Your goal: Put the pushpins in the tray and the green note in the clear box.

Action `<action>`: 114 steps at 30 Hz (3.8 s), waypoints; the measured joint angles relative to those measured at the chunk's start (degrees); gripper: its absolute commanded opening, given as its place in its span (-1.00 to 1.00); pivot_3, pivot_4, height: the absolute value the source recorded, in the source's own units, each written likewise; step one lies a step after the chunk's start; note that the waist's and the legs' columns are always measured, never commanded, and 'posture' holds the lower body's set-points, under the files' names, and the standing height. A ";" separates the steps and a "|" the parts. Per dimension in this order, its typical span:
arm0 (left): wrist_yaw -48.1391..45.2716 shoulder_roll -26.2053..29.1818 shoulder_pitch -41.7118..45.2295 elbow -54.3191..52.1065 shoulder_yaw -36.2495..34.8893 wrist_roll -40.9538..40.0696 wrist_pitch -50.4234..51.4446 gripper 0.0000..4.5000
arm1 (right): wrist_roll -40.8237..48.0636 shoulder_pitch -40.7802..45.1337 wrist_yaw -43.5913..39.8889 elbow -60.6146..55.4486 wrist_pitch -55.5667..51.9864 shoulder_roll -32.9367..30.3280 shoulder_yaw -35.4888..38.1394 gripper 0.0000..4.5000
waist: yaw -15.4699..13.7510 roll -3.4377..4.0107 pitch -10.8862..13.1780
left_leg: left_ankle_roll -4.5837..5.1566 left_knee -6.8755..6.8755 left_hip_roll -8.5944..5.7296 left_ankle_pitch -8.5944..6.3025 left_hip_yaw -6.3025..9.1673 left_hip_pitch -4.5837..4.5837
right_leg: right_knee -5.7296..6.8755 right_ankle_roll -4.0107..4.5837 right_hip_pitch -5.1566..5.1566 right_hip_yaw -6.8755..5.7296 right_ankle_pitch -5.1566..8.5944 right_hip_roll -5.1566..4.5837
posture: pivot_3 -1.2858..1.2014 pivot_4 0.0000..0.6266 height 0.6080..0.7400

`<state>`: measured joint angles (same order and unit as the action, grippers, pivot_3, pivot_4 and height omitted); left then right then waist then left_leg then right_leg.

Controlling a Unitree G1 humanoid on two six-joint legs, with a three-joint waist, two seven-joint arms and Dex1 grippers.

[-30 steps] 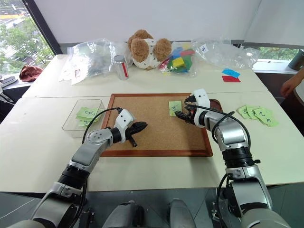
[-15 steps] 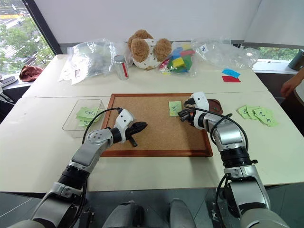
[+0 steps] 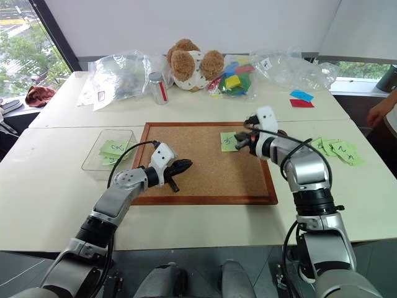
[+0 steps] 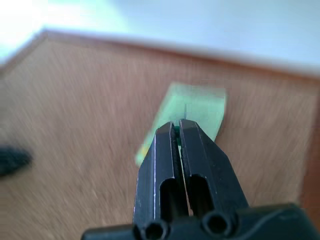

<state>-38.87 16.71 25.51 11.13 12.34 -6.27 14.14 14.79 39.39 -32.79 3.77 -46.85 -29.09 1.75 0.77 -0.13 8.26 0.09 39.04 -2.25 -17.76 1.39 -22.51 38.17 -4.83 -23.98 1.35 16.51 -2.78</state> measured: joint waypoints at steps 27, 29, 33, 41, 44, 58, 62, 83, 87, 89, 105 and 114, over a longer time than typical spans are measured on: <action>-0.08 0.16 -0.21 -0.30 0.17 0.09 0.04 -0.90 | -5.55 9.66 5.79 43.21 19.76 -3.79 6.71 -0.99 | 0.21 0.02 0.00 | 0.01 -0.03 0.01 -0.01 -0.03 0.09 | -0.06 0.00 0.13 0.01 0.00 -0.01 | 0.03 -0.52 1.00; -0.08 0.22 -0.41 -0.57 0.16 0.10 0.05 -0.90 | -5.56 9.90 5.56 43.60 19.86 -3.55 6.70 -0.99 | 0.21 0.02 0.00 | 0.01 -0.04 0.01 -0.01 -0.03 0.09 | -0.07 0.00 0.13 0.01 0.00 -0.01 | 0.03 -0.52 1.00; -0.08 0.22 -0.43 -0.62 0.17 0.13 0.08 -0.90 | -5.56 9.94 5.35 43.69 19.86 -3.45 6.70 -0.60 | 0.20 0.02 0.00 | 0.01 -0.04 0.01 -0.01 -0.03 0.09 | -0.08 0.00 0.13 0.01 0.00 -0.01 | 0.03 -0.52 1.00; -0.08 0.20 -0.45 -0.70 0.18 0.23 0.09 -0.90 | -5.58 9.92 5.35 43.59 19.58 -3.30 6.69 0.99 | 0.19 0.02 0.00 | 0.01 -0.05 0.01 -0.01 -0.03 0.09 | -0.09 0.00 0.13 0.01 0.00 -0.01 | 0.03 -0.52 1.00; -0.08 0.19 -0.45 -0.69 0.18 0.27 0.09 -0.90 | -5.53 9.89 5.31 42.02 18.95 -3.35 6.70 0.99 | 0.20 0.03 0.00 | 0.01 -0.05 0.01 -0.01 -0.03 0.09 | -0.09 0.00 0.13 0.01 0.00 -0.01 | 0.03 -0.52 1.00; -0.14 0.04 -0.27 -0.17 0.21 0.54 0.07 -0.90 | -0.69 4.91 -3.47 11.00 4.53 -0.77 0.92 0.99 | 0.10 0.03 0.00 | 0.04 -0.07 0.02 -0.03 0.00 0.09 | -0.11 0.00 0.14 0.00 0.00 -0.01 | 0.03 -0.52 1.00; -0.13 -0.25 0.00 0.04 0.23 0.57 0.05 -0.90 | -0.58 2.40 -3.66 6.69 2.76 2.50 -4.05 0.99 | 0.00 0.03 0.00 | 0.04 -0.06 0.02 -0.03 0.00 0.08 | -0.11 0.00 0.13 -0.01 0.00 -0.03 | 0.03 -0.52 1.00; 0.11 -0.44 -0.69 -0.84 -0.01 0.74 0.04 -0.90 | -4.53 -1.08 -2.36 12.00 7.96 5.54 -7.04 -0.06 | 0.02 0.03 0.00 | 0.04 -0.07 0.02 -0.04 0.00 0.08 | -0.13 0.00 0.13 -0.03 0.00 -0.03 | 0.03 -0.52 1.00; 0.11 -0.42 -0.80 -0.97 -0.03 0.75 0.04 -0.90 | -4.58 -1.08 -2.37 12.86 8.50 5.55 -7.02 -0.77 | 0.03 0.03 0.00 | 0.05 -0.07 0.02 -0.04 0.00 0.08 | -0.14 0.00 0.13 -0.03 0.00 -0.03 | 0.03 -0.52 1.00; 0.13 -0.42 -0.79 -0.96 -0.04 0.76 0.04 -0.90 | -4.56 -1.04 -2.53 12.89 8.79 5.58 -7.02 -0.99 | 0.04 0.03 0.00 | 0.05 -0.07 0.02 -0.04 0.00 0.08 | -0.14 0.00 0.13 -0.03 0.00 -0.03 | 0.03 -0.52 1.00; 0.13 -0.41 -1.02 -0.81 -0.04 0.76 0.04 -0.90 | -1.97 0.25 -3.67 0.08 1.31 2.50 -4.48 -0.99 | 0.01 0.04 0.00 | 0.06 -0.13 0.02 -0.05 0.01 0.06 | -0.18 0.00 0.10 -0.03 0.00 -0.03 | 0.03 -0.52 1.00; -2.63 -1.61 0.75 -1.32 -3.71 -6.06 8.47 -0.34 | 0.48 -2.63 -7.90 -13.05 -3.99 -4.29 -5.46 -1.00 | -0.10 0.02 0.02 | 0.10 -0.13 0.02 -0.07 0.01 0.03 | -0.23 0.01 0.11 -0.03 0.01 -0.06 | 0.03 -0.52 1.00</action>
<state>-41.50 15.11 26.25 9.82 8.63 -12.32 22.61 15.27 36.75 -40.69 -9.28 -50.84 -33.38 -3.72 0.67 -0.11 8.27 0.19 38.91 -2.23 -17.84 1.40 -22.48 37.93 -4.83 -23.87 1.32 16.52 -2.84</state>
